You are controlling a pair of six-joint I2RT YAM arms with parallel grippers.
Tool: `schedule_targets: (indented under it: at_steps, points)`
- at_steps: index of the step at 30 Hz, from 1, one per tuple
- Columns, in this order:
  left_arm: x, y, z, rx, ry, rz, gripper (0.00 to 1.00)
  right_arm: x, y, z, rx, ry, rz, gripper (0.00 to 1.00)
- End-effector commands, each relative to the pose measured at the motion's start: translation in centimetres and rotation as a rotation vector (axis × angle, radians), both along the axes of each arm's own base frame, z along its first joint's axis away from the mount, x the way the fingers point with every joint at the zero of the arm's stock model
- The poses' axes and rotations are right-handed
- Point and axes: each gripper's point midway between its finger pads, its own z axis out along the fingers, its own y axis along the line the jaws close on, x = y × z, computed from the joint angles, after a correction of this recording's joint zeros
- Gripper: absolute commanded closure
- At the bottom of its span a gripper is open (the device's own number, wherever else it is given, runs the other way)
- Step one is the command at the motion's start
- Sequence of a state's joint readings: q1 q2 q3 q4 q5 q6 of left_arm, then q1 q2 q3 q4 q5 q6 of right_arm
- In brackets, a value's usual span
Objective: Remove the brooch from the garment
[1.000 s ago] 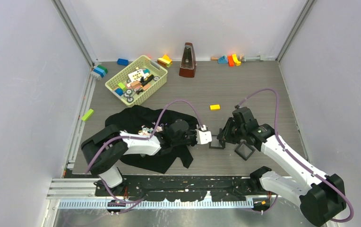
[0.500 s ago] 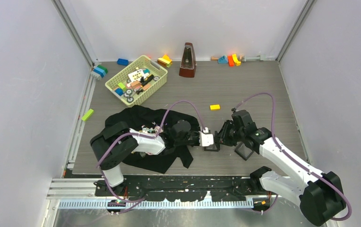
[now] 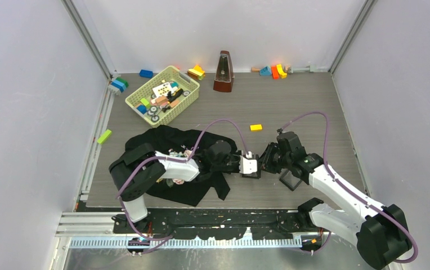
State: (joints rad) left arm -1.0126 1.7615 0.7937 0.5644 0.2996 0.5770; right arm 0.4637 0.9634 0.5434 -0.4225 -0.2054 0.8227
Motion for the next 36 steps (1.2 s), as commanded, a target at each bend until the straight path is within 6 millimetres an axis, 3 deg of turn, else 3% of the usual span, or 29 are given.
schedule_targets:
  at_steps: [1, 13, 23, 24, 26, 29, 36]
  points:
    - [-0.2, -0.5, 0.2, 0.01, -0.013, -0.031, 1.0, 1.1, 0.7, 1.5, 0.051, -0.061, -0.014, 1.0]
    - [-0.3, -0.5, -1.0, 0.06, 0.015, -0.037, 1.0, 1.3, 0.9, 1.5, 0.069, -0.062, -0.031, 0.99]
    - [-1.2, -0.4, -1.4, 0.137, 0.09, -0.075, 0.63, 1.5, 0.8, 1.2, 0.061, -0.056, -0.041, 0.99]
    - [-1.4, -0.3, -1.3, 0.133, 0.092, -0.08, 0.51, 1.5, 0.7, 1.1, 0.056, -0.054, -0.044, 0.99]
    - [-1.9, 0.0, -0.7, 0.122, 0.092, -0.093, 0.38, 1.6, 0.3, 0.8, 0.032, -0.049, -0.062, 0.99]
    - [-2.5, 0.3, 0.2, 0.105, 0.102, -0.104, 0.25, 1.8, -0.1, 0.7, -0.001, -0.04, -0.071, 0.99]
    - [-3.1, 1.3, 3.0, 0.058, 0.121, -0.072, 0.21, 2.8, -2.0, 1.0, -0.112, -0.059, -0.129, 0.98]
